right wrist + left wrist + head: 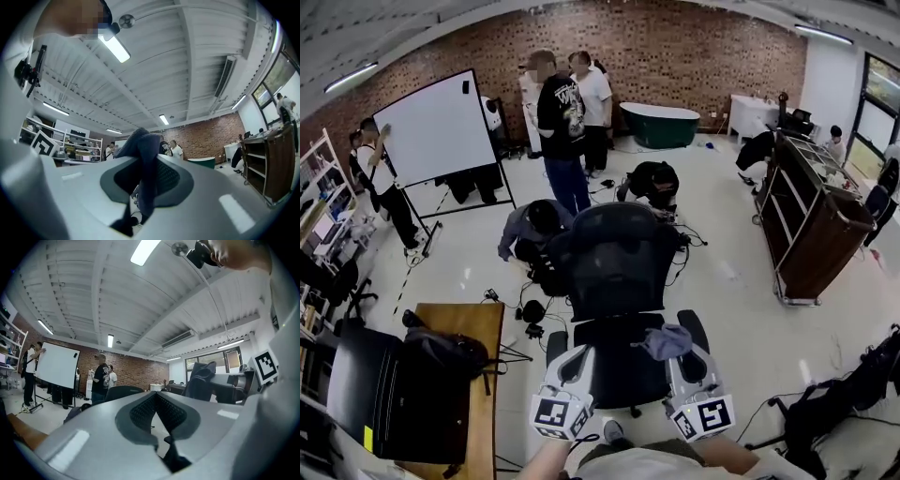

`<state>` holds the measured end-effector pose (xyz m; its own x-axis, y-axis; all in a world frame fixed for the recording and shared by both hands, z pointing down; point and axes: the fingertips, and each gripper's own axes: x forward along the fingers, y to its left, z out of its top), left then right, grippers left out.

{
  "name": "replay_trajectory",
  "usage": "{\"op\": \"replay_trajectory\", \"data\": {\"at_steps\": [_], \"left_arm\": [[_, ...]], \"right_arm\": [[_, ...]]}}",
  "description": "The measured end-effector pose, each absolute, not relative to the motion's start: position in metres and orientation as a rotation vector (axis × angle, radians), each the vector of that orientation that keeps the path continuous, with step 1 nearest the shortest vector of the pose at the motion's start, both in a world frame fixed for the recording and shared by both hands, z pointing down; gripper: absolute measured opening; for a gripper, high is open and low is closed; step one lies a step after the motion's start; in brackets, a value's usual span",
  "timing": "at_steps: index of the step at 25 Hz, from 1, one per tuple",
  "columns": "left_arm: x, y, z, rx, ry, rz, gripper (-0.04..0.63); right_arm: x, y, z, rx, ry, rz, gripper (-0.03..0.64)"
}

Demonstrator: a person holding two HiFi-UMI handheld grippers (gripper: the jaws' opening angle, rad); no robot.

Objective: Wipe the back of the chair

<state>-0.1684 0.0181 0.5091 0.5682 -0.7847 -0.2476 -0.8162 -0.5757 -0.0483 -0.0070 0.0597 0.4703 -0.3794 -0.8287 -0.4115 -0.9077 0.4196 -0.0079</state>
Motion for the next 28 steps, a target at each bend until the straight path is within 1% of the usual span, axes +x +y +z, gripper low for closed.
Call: {"op": "replay_trajectory", "data": {"at_steps": [4, 8, 13, 15, 19, 21, 24, 28], "left_arm": [[-0.186, -0.036, 0.521, -2.631, 1.427, 0.292, 0.055], [-0.189, -0.066, 0.521, -2.633, 1.452, 0.289, 0.055], [-0.157, -0.073, 0.525, -2.606, 1.495, 0.272, 0.055], [-0.146, -0.070, 0.523, -2.594, 1.501, 0.258, 0.055], [-0.128, -0.069, 0.503, -2.549, 1.503, 0.252, 0.055], [-0.114, -0.070, 0.499, -2.530, 1.512, 0.236, 0.055], [-0.106, -0.067, 0.500, -2.496, 1.573, 0.192, 0.055], [-0.111, -0.067, 0.513, -2.475, 1.699, 0.171, 0.055]], "right_arm": [[-0.013, 0.012, 0.490, -1.533, 2.340, 0.241, 0.054], [-0.014, -0.020, 0.493, -1.534, 2.380, 0.213, 0.054], [0.011, -0.074, 0.509, -1.491, 2.416, 0.208, 0.054], [0.008, -0.127, 0.530, -1.500, 2.441, 0.189, 0.054], [-0.039, -0.289, 0.578, -1.509, 2.533, 0.116, 0.054], [-0.057, -0.352, 0.596, -1.549, 2.582, 0.064, 0.054], [-0.076, -0.417, 0.619, -1.559, 2.637, -0.025, 0.054], [-0.068, -0.459, 0.613, -1.563, 2.658, -0.012, 0.054]]}}
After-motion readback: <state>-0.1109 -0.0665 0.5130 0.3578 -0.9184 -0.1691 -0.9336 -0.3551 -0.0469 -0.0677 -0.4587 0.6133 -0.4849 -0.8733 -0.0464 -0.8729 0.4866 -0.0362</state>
